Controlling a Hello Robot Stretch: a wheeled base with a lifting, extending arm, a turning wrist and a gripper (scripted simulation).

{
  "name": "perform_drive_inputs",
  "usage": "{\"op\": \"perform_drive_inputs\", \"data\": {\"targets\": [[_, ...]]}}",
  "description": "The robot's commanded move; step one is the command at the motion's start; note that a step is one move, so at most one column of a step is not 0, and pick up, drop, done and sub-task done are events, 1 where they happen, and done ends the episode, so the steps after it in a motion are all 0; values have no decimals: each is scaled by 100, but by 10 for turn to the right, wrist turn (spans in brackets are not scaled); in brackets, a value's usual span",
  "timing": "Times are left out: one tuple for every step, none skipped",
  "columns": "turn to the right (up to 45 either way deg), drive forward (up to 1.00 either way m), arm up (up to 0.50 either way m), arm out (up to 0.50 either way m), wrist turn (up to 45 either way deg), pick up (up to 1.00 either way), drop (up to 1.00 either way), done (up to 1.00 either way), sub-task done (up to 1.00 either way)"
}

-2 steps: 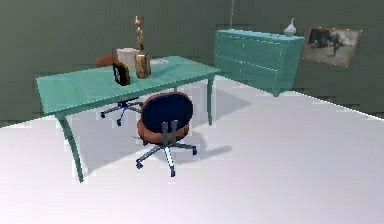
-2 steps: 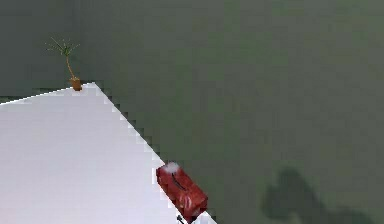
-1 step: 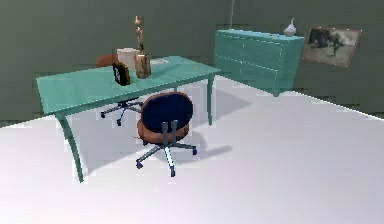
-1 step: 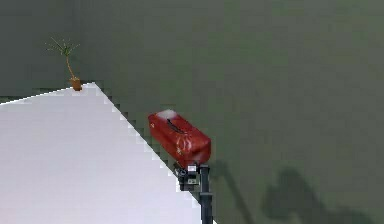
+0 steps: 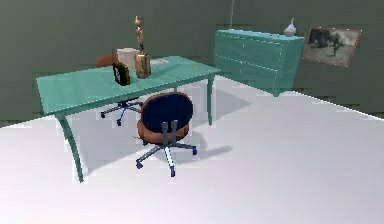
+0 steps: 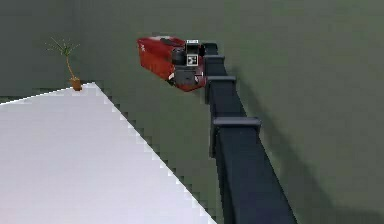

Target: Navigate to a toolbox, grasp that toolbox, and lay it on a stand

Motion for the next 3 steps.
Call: {"op": "perform_drive_inputs", "data": {"targets": [[0, 0, 0, 0, -450, 0, 0, 0, 0], [0, 0, 0, 0, -450, 0, 0, 0, 0], [0, 0, 0, 0, -390, 0, 0, 0, 0]]}}
